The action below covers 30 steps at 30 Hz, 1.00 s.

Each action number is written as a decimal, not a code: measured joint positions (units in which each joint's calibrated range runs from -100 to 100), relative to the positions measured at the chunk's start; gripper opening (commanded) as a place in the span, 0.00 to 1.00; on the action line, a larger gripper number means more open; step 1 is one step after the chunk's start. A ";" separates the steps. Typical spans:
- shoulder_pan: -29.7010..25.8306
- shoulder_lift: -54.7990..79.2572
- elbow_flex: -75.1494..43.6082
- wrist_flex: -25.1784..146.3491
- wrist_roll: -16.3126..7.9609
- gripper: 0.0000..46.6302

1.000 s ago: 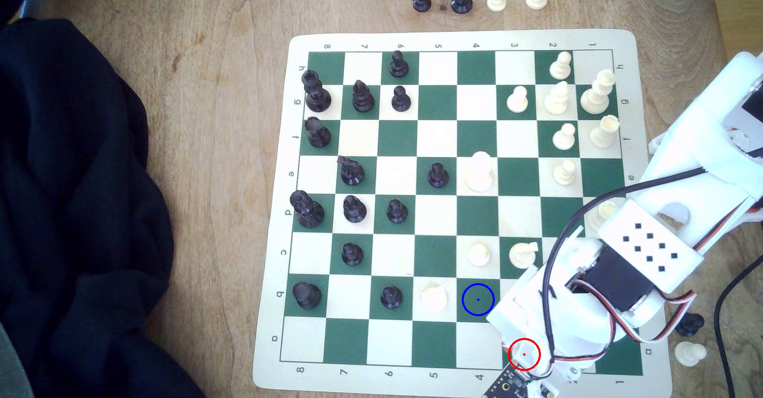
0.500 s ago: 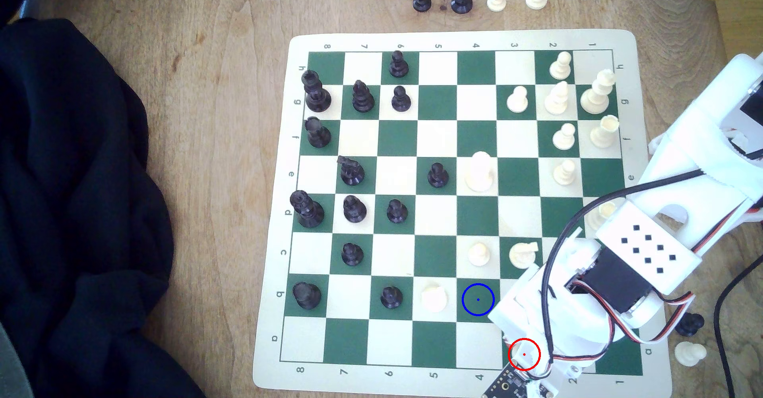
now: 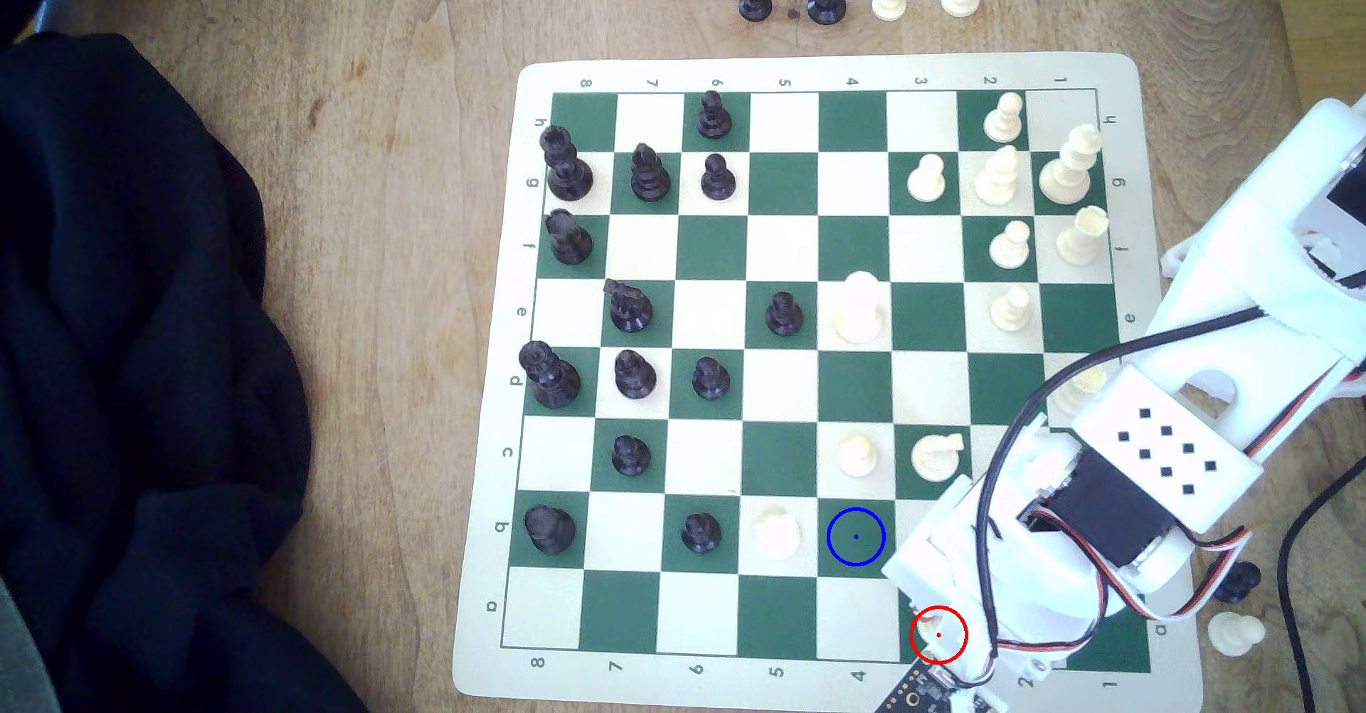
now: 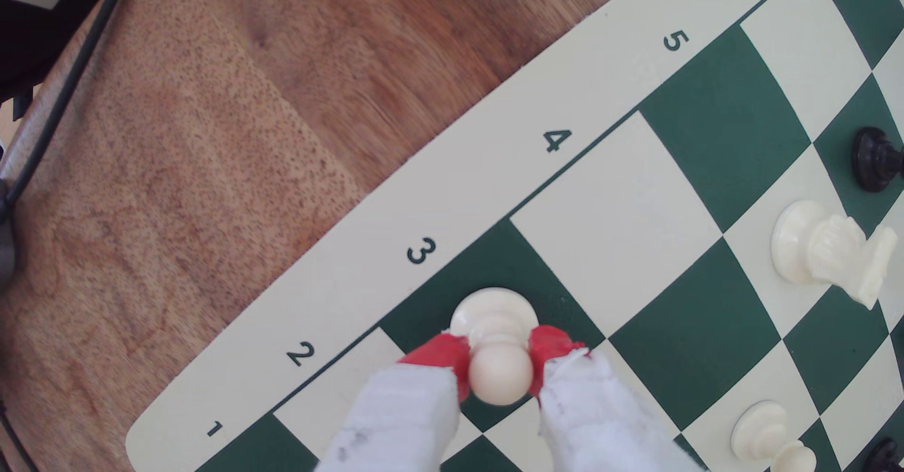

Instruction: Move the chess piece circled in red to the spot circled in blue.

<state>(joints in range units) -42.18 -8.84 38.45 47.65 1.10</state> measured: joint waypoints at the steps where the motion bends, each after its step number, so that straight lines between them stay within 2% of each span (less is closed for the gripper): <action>1: 0.00 0.00 -0.54 0.56 -0.05 0.01; 10: 0.07 -2.18 -7.77 10.20 0.00 0.01; 17: 3.98 -3.44 -7.86 11.55 -0.05 0.01; 26: 8.26 -3.44 -7.86 9.56 1.90 0.01; 30: 10.03 -3.44 -7.86 8.05 1.95 0.01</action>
<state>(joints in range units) -32.15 -12.27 30.59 55.70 3.05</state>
